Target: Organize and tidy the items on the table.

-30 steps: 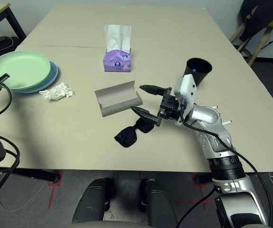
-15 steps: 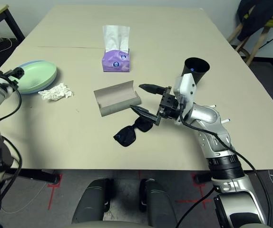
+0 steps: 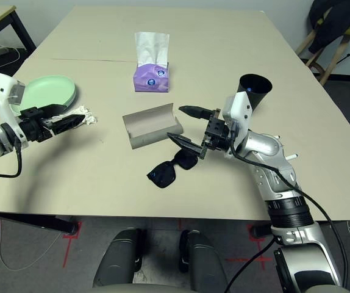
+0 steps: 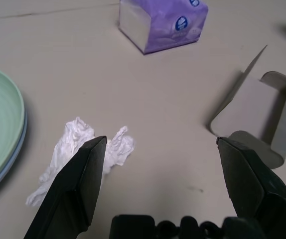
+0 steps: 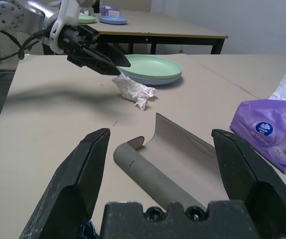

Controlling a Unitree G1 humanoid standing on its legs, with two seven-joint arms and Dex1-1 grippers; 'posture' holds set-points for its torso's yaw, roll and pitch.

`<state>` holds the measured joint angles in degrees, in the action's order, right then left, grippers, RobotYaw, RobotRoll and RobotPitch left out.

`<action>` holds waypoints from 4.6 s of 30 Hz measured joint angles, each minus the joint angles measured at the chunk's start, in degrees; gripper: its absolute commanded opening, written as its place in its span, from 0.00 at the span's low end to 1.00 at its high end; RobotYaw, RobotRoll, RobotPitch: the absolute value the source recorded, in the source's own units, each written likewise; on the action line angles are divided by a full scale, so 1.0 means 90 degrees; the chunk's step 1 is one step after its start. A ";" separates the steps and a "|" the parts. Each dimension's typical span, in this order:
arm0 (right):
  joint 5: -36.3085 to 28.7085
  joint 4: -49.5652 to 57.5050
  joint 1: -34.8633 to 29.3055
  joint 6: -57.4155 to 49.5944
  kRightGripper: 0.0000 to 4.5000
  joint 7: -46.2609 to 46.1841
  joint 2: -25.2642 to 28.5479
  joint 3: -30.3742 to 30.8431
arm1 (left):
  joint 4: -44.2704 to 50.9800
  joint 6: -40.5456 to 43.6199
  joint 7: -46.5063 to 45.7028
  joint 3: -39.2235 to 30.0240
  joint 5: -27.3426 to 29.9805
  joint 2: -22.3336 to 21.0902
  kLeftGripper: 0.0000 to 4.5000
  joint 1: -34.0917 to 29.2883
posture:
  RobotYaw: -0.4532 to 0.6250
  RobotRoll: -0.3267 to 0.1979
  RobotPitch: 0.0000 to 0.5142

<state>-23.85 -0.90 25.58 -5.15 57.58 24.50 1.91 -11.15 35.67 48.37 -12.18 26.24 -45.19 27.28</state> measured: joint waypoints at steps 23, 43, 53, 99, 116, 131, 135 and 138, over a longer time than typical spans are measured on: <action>-0.0020 0.0060 -0.0236 -0.0358 1.00 -0.0473 -0.0029 -0.0043 | -0.2401 -0.1582 -0.0633 0.0602 -0.1571 0.0589 0.52 0.0672 | 0.56 0.62 0.25; -0.0006 0.0053 -0.0270 -0.0293 1.00 -0.0473 -0.0199 -0.0032 | -0.0386 -0.0336 -0.1548 -0.0370 -0.1096 0.0506 0.00 0.0810 | 0.59 0.62 0.21; 0.0027 0.0041 -0.0254 -0.0225 1.00 -0.0465 -0.0316 0.0004 | -0.3929 -0.1925 -0.3888 -0.0728 -0.1682 0.0930 0.12 0.2756 | 0.57 0.62 0.21; 0.1325 0.0716 0.1532 -0.2119 1.00 0.0432 0.1271 0.1597 | 0.0171 -0.3255 0.2721 0.0896 -0.0180 0.0991 1.00 -0.0596 | 0.63 0.62 0.33; 0.3275 0.1629 0.2309 -0.1629 1.00 0.2064 0.2127 0.3022 | 0.0611 -0.3688 0.3438 0.1542 -0.0114 0.1129 1.00 -0.0734 | 0.60 0.62 0.36; 0.4586 0.1742 0.3319 -0.1549 1.00 0.2788 0.1809 0.3992 | 0.0623 -0.3684 0.3420 0.1541 -0.0086 0.1127 1.00 -0.0771 | 0.61 0.62 0.36; 0.4736 0.1751 0.3269 -0.1228 1.00 0.2863 0.1807 0.4001 | 0.0651 -0.3680 0.3414 0.1541 -0.0086 0.1127 1.00 -0.0803 | 0.61 0.62 0.36; 0.4855 0.1786 0.3145 -0.0992 1.00 0.2902 0.1809 0.4014 | 0.0655 -0.3680 0.3414 0.1542 -0.0087 0.1127 1.00 -0.0840 | 0.61 0.62 0.36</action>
<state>19.85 15.16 53.89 -14.08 83.69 40.78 38.03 -5.25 2.55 79.10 1.69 25.46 -35.05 19.72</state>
